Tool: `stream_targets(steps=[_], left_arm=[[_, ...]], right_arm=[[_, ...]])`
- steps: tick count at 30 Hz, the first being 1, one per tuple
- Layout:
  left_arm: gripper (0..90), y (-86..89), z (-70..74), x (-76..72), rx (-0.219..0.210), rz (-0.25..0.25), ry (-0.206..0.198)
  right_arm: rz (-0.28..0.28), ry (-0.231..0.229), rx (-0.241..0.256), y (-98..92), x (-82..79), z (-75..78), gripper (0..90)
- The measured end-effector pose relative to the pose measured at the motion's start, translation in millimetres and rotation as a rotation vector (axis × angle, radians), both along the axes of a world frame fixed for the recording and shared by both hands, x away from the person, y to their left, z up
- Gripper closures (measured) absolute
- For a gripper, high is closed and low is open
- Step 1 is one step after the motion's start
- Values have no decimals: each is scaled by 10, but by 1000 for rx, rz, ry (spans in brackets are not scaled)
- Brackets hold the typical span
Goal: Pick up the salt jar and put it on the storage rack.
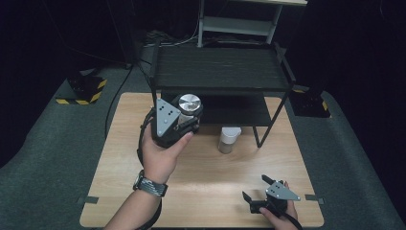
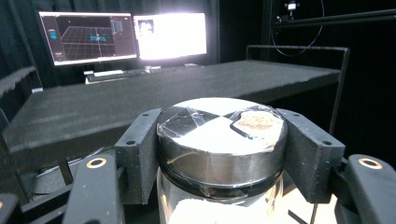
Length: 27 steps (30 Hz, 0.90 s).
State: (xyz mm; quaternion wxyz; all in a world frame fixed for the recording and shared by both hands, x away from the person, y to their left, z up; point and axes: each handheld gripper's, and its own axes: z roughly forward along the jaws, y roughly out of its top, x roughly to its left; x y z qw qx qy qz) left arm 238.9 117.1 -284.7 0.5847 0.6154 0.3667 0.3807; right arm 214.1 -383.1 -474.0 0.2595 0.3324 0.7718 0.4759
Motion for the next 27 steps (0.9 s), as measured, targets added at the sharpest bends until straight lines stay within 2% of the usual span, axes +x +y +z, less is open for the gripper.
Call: stream_targets(steps=[5,12,27], left_arm=[[350,-13,117,64,-5,-1,-4],[350,-45,276,147,-10,22,-22],[350,-119,525,369,-26,60,-69]], right_arm=[[1,0,1,-3,2,-1,3],[3,1,3,-7,5,-1,3],[5,3,9,-17,9,-4,3]])
